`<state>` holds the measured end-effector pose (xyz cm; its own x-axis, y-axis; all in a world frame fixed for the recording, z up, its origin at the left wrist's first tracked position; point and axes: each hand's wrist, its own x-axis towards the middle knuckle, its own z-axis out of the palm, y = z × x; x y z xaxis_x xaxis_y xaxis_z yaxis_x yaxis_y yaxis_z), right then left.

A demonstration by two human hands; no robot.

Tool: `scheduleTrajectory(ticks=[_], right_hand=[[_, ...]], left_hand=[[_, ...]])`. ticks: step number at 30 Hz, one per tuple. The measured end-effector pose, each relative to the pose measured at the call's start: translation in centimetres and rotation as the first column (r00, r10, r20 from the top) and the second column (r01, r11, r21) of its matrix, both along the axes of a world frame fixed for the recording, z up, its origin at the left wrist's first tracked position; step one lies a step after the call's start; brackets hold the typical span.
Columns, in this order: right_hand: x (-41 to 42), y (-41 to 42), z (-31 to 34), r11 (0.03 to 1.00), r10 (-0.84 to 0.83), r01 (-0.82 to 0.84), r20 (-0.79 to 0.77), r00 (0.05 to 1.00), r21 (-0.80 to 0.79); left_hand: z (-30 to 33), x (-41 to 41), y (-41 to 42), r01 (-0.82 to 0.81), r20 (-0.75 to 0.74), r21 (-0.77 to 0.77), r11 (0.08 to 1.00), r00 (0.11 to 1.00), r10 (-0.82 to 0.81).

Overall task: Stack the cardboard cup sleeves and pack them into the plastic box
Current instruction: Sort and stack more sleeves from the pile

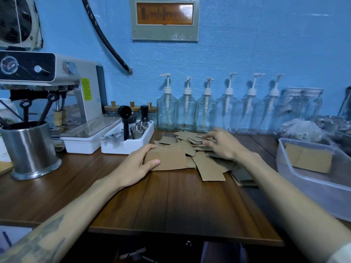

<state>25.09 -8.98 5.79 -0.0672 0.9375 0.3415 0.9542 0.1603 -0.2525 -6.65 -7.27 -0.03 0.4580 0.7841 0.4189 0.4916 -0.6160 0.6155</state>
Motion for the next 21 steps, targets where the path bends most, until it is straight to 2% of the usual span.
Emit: scheduleTrajectory(ticks=[6,13,21], right_hand=[[-0.2,4.4,0.7,0.994,-0.063,0.067,0.052,0.997,-0.084],[-0.5,6.9,-1.0,0.97,-0.092,0.097,0.037,0.995,-0.221],[-0.8,5.7,-1.4,0.992,-0.08,0.085,0.058,0.995,-0.097]], left_hand=[[-0.1,0.2,1.1,-0.059,0.131,-0.003,0.998,0.99,0.059],[-0.2,0.6,1.9,-0.058,0.062,-0.012,0.998,0.996,0.058],[-0.1,0.5,1.8,-0.068,0.004,-0.021,0.997,0.998,0.068]])
